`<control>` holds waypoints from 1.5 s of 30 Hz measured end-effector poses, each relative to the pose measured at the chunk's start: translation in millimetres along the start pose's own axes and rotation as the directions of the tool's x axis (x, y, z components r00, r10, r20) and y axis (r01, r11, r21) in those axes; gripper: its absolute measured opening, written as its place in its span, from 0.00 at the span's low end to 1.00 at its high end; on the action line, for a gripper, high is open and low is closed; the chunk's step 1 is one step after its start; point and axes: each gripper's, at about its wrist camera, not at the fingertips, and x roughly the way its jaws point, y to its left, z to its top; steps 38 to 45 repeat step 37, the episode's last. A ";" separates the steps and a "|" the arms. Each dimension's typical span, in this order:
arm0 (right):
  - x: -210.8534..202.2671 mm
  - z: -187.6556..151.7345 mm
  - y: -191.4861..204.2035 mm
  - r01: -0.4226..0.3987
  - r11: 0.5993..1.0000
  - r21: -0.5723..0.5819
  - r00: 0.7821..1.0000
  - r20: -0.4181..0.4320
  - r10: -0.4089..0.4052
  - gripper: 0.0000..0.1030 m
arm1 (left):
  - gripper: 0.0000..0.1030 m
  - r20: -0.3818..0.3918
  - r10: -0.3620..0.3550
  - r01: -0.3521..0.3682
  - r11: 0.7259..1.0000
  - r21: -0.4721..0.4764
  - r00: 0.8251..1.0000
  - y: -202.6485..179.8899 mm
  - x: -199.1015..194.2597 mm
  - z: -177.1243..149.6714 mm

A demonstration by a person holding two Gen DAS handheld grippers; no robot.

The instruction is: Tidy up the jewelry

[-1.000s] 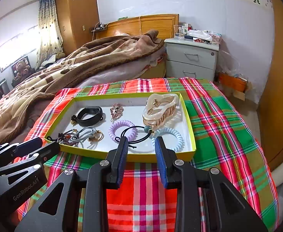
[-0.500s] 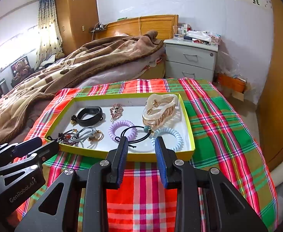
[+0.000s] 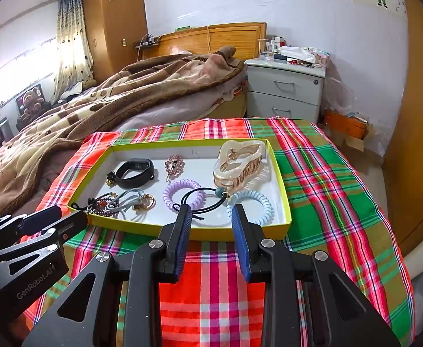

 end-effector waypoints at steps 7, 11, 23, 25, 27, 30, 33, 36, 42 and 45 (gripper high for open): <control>-1.2 -0.3 -0.2 0.000 1.000 0.002 1.000 -0.001 0.000 0.29 | 0.41 0.000 0.003 -0.003 1.000 0.003 1.000 0.0 0.3 -0.5; -1.4 -0.3 -0.3 0.001 1.000 0.002 1.000 -0.002 -0.001 0.29 | 0.41 -0.004 0.001 -0.001 1.000 0.003 1.000 -0.1 0.9 -1.0; -2.3 -1.2 -0.5 0.001 1.000 0.003 1.000 -0.001 -0.001 0.29 | 0.41 -0.008 0.006 -0.006 1.000 -0.020 1.000 4.1 1.6 -1.5; -1.6 -1.3 -0.1 0.003 1.000 0.002 1.000 -0.003 -0.003 0.29 | 0.41 -0.005 0.006 -0.006 1.000 -0.020 1.000 4.1 1.1 -1.4; -1.7 -1.2 -0.2 0.003 1.000 0.003 1.000 -0.003 -0.003 0.29 | 0.41 -0.008 0.007 -0.007 1.000 -0.024 1.000 5.0 1.6 -1.0; -1.6 -1.2 -0.4 0.003 1.000 0.004 1.000 -0.003 -0.003 0.29 | 0.41 -0.012 0.000 0.000 1.000 -0.027 1.000 5.9 2.4 -0.9; -1.2 -1.7 -0.4 0.003 1.000 0.007 1.000 -0.002 -0.003 0.29 | 0.41 -0.016 -0.001 0.001 1.000 -0.027 1.000 5.5 3.5 -1.4; -1.2 -1.8 -0.4 0.004 1.000 0.007 1.000 -0.002 -0.004 0.29 | 0.41 -0.020 -0.001 0.000 1.000 -0.027 1.000 4.3 3.5 -1.4; -1.2 -1.7 -0.5 0.003 1.000 0.007 1.000 -0.002 -0.003 0.29 | 0.41 -0.020 -0.002 0.002 1.000 -0.027 1.000 4.1 3.4 -1.4; -1.2 -1.7 -0.5 0.003 1.000 0.007 1.000 -0.002 -0.003 0.29 | 0.41 -0.020 -0.002 0.002 1.000 -0.027 1.000 4.1 3.4 -1.4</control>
